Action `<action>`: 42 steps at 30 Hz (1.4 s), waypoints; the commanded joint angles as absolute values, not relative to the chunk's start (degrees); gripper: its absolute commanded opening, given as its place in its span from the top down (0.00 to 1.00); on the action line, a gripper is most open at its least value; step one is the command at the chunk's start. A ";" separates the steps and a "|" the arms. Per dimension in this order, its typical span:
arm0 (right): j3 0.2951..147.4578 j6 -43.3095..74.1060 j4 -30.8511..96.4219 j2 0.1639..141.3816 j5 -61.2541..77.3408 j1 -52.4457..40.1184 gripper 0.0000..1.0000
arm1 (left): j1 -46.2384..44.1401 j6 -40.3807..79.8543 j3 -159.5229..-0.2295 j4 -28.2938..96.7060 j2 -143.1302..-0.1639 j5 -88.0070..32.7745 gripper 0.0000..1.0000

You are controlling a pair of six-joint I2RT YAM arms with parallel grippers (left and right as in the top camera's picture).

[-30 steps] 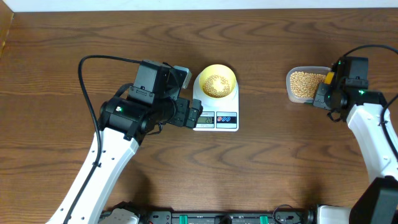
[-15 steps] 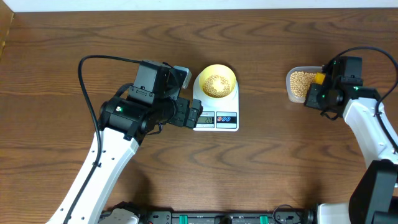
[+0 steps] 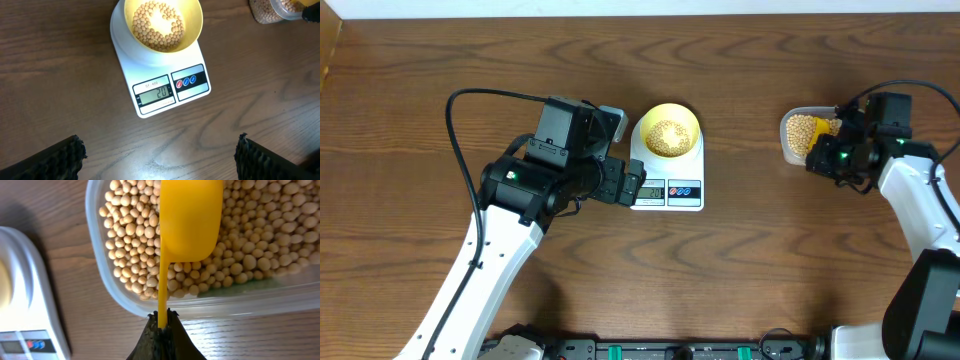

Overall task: Scoop item into bowl and weigh 50g on scale
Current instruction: 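Dip the yellow scoop into the soybeans with the right gripper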

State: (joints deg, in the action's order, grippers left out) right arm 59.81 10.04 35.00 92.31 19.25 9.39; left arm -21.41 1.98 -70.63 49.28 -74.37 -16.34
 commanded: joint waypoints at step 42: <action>54.87 7.64 36.23 92.92 67.18 35.22 0.99 | -21.23 2.66 -72.25 49.41 -73.84 -15.94 0.02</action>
State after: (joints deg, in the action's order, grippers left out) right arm 55.29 8.51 35.90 92.53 62.28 34.06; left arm -21.41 1.96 -70.63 49.28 -74.37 -16.34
